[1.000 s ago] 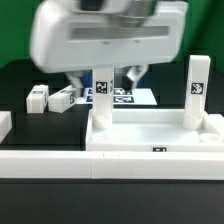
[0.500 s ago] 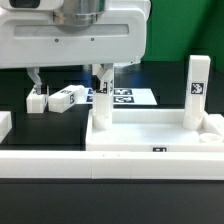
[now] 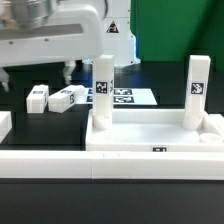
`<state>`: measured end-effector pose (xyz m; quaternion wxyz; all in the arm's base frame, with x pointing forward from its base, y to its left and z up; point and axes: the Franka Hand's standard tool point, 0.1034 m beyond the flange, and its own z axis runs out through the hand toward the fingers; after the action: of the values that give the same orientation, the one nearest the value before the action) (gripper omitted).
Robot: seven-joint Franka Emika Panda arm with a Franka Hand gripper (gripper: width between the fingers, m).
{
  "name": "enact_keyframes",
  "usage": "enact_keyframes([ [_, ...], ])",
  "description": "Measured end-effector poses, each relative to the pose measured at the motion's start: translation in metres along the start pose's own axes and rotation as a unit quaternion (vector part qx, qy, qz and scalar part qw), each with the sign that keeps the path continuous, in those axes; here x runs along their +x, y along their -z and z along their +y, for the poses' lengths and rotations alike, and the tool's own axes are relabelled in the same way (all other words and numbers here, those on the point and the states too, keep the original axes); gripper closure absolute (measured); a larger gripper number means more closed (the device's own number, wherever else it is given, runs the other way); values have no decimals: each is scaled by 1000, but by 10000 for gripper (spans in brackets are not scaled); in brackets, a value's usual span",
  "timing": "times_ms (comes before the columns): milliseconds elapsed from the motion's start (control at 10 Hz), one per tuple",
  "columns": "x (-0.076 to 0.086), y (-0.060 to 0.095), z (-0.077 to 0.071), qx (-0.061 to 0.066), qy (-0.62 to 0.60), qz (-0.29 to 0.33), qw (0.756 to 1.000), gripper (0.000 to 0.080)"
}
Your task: Assemble desk
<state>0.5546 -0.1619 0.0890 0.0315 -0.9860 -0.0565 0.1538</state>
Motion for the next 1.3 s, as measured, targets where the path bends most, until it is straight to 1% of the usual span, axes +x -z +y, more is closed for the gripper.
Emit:
enact_keyframes([
  [100,0,0,3,-4,1,3,1000,151],
  [400,1,-1,2,-4,2,2,1000,151],
  [500,-2,-2,2,6,-13,-1,1000,151],
  [600,-16,-10,7,43,-61,-18,997,151],
  [700,-28,-20,15,64,-92,-34,993,151],
  [800,-34,-28,19,69,-99,-41,992,151],
  [900,-38,-33,20,79,-107,-48,990,151],
  [1000,-38,-35,20,77,-106,-49,990,151],
  [1300,-37,-35,19,77,-105,-49,990,151],
])
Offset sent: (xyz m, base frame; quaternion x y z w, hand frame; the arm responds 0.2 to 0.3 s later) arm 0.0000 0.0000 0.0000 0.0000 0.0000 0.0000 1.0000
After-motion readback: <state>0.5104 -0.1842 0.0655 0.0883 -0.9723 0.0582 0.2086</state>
